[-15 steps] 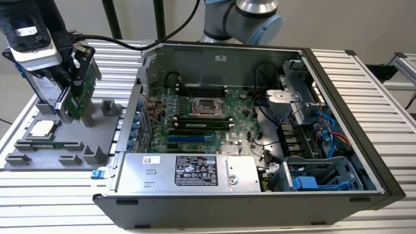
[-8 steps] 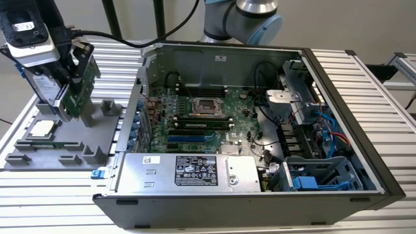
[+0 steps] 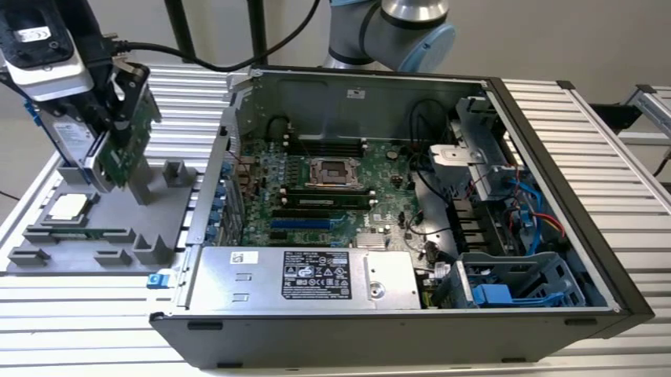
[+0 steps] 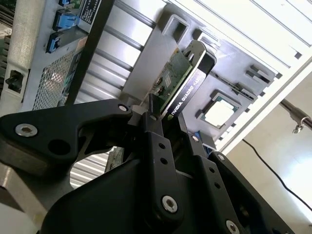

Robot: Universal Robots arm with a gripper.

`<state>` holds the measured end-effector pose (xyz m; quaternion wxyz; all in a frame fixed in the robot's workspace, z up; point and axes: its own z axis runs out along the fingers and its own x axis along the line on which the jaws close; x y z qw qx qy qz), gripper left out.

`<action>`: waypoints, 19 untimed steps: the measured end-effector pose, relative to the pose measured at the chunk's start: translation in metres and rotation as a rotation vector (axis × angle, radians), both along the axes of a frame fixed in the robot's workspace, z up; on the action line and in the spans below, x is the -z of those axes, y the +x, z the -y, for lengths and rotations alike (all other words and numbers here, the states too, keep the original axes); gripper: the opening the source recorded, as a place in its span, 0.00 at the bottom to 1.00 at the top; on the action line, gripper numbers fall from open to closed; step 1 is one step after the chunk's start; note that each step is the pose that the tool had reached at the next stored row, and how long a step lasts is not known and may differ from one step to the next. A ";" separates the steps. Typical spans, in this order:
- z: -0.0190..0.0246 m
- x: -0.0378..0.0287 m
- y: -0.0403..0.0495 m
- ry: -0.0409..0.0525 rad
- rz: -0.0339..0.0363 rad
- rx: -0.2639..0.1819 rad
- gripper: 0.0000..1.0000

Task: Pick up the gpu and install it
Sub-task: 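Pick up the gpu and move the gpu toward the slot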

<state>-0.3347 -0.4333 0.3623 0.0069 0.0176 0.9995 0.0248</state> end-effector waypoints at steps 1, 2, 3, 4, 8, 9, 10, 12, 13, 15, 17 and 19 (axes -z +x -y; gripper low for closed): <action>0.0000 -0.0007 0.0000 0.0000 0.0000 0.000 0.00; 0.0000 -0.0014 0.0000 0.0000 -0.0001 0.000 0.00; 0.0000 -0.0020 0.0000 -0.0001 -0.0001 0.000 0.00; 0.0000 -0.0027 0.0000 0.0000 0.0000 0.000 0.00; 0.0000 -0.0053 0.0000 0.0000 0.0000 0.000 0.00; 0.0000 -0.0059 0.0000 0.0000 0.0000 0.000 0.00; 0.0000 -0.0065 0.0000 0.0000 0.0000 0.000 0.00; 0.0000 -0.0078 0.0000 0.0000 0.0000 0.000 0.00; 0.0000 -0.0084 0.0000 0.0000 0.0000 0.000 0.00; 0.0000 -0.0096 0.0000 0.0000 0.0000 0.000 0.00; 0.0000 -0.0108 0.0000 0.0000 0.0000 0.000 0.00; 0.0000 -0.0118 0.0000 0.0000 0.0001 0.000 0.00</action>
